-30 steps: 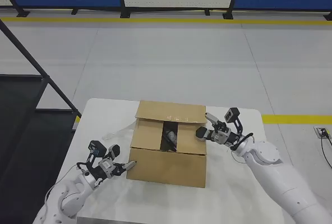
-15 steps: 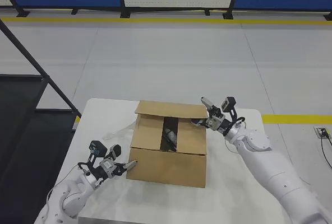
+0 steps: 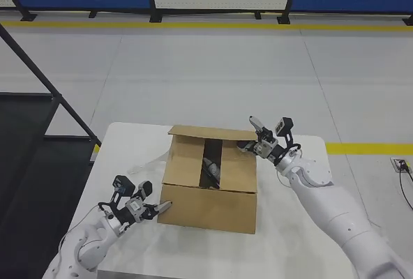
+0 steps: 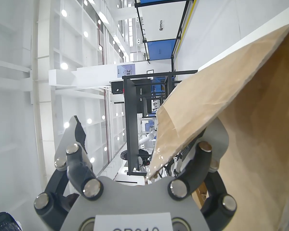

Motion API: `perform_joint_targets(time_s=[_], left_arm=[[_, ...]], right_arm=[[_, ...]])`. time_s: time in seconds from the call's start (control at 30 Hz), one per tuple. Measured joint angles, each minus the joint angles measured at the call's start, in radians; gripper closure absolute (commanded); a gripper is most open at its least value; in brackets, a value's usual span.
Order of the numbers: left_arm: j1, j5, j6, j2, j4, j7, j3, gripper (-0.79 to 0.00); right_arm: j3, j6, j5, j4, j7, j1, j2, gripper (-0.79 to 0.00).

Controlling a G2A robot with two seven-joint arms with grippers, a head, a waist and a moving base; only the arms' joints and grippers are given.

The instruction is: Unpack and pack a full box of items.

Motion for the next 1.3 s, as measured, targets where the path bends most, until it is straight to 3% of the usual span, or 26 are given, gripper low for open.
perform_joint_targets(time_s=[0.23, 0.43, 0.67, 1.3], left_arm=[[-0.009, -0.005, 0.002, 0.001, 0.006, 0.001, 0.013, -0.785], [-0.018, -0.003, 0.005, 0.002, 0.006, -0.009, 0.03, -0.785], [-0.01, -0.014, 0.013, 0.003, 0.003, 0.015, 0.031, -0.785], [-0.002, -0.02, 0.013, 0.009, -0.004, 0.021, 0.039, -0.785]], right_arm=[[0.008, 0.002, 0.002, -0.018, -0.006, -0.015, 0.0, -0.785], [0.028, 0.009, -0.011, -0.056, -0.114, -0.018, -0.018, -0.785], [0.012, 0.026, -0.057, 0.001, -0.287, 0.036, -0.066, -0.785], [-0.023, 0.023, -0.126, 0.264, -0.44, 0.176, -0.2, -0.785]])
